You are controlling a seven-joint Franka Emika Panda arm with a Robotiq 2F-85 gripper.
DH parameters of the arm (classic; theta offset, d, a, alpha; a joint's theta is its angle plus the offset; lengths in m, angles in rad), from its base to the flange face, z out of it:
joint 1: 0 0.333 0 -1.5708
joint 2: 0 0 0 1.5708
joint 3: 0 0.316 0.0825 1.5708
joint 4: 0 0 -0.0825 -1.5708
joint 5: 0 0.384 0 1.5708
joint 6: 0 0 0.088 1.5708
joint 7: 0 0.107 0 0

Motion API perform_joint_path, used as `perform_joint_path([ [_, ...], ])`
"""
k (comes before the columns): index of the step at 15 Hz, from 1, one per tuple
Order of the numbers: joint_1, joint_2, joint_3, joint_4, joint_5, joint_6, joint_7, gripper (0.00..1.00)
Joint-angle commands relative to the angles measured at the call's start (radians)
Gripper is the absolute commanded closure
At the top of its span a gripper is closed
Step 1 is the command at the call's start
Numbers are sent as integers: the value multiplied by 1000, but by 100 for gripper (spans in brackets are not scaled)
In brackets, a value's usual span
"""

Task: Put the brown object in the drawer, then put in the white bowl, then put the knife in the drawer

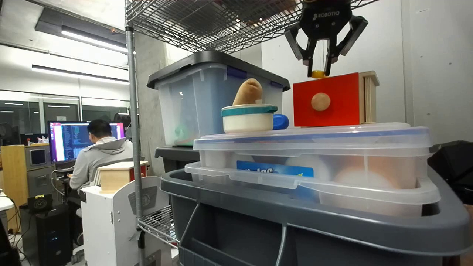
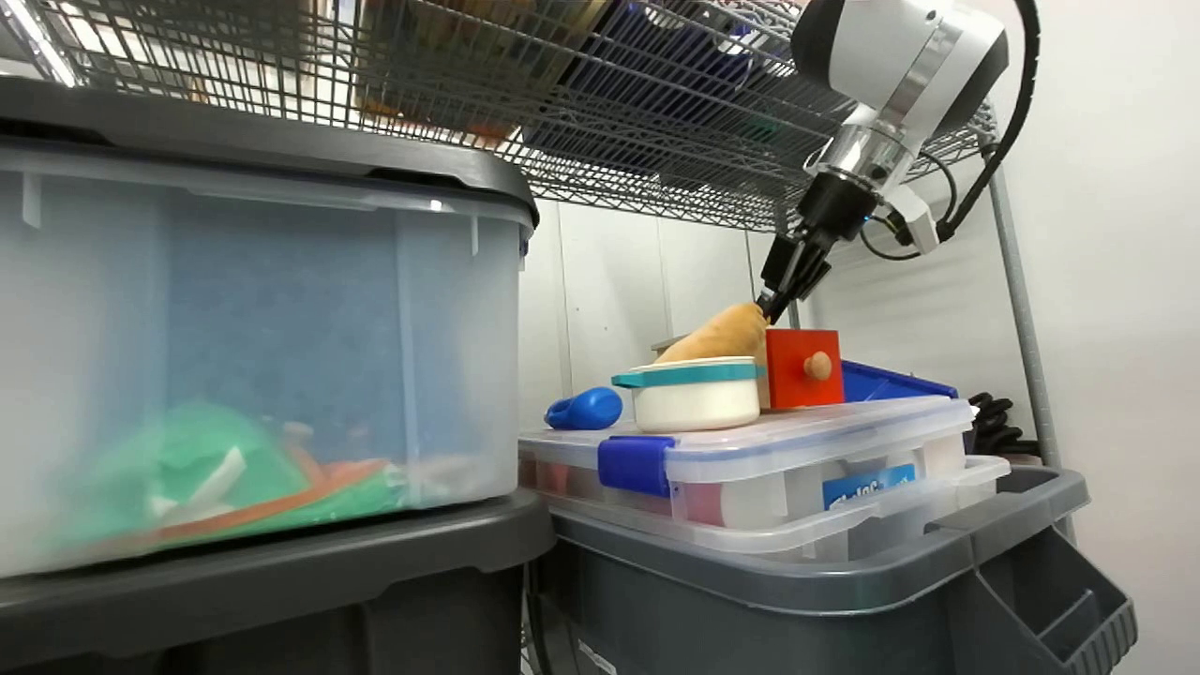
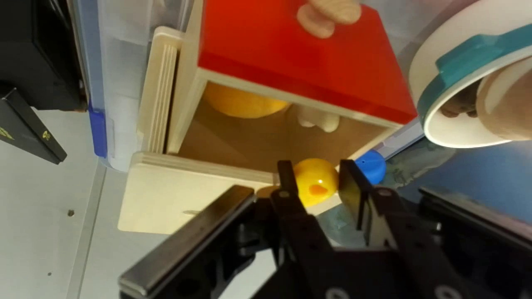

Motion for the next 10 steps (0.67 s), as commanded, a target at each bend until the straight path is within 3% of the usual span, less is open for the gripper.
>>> perform_joint_path([
  [1,15,-92,-16,-124,-4,24,-6,92],
  [10,29,-182,-54,-220,-10,12,13,92],
])
